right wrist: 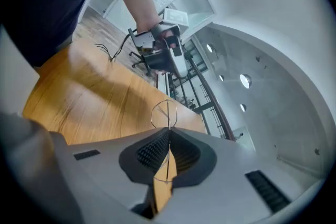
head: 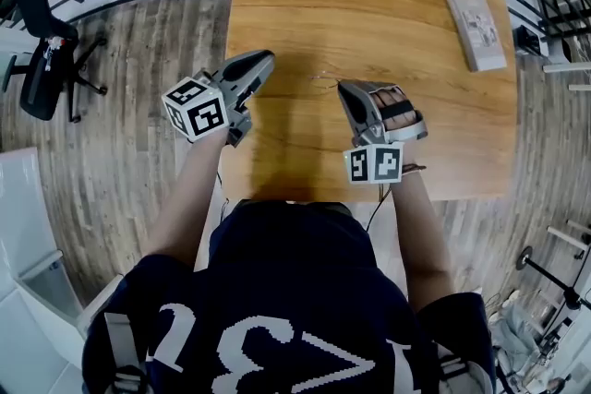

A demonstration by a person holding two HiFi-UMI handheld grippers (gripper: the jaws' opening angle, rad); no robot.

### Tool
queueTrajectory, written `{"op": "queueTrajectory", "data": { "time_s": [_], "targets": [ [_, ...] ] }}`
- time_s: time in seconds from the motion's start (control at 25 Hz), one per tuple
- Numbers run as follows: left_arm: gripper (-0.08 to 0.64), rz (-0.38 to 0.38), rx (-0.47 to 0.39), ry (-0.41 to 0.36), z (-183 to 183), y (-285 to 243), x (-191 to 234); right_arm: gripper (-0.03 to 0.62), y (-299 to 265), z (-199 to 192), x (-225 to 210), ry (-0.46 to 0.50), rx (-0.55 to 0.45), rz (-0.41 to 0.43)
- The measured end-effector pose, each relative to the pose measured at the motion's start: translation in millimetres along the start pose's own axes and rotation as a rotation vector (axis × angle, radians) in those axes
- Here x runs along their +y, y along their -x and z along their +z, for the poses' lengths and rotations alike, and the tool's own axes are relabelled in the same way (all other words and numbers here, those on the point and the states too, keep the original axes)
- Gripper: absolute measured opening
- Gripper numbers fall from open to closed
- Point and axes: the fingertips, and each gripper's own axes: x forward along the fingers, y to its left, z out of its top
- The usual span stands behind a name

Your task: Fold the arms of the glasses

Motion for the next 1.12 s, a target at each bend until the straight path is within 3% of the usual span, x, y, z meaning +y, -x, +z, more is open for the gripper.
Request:
{"op": "queueTrajectory", "data": {
  "time_s": [0.2, 0.52, 1.12],
  "targets": [
    [0.031, 0.093, 0.020, -0.108, -6, 4, 2, 0.028, -41, -36, 14, -0.120, 0.044, 0.099],
    [0.031, 0.119, 0.053, -0.101, -22, 6, -1, 0.028, -90, -82, 38, -0.186, 0.077, 0.230],
    [0.031, 0.142, 0.058, -0.082, -33, 13, -2, 0.031, -127, -126, 34, -0.327, 0.167, 0.330]
  ]
}}
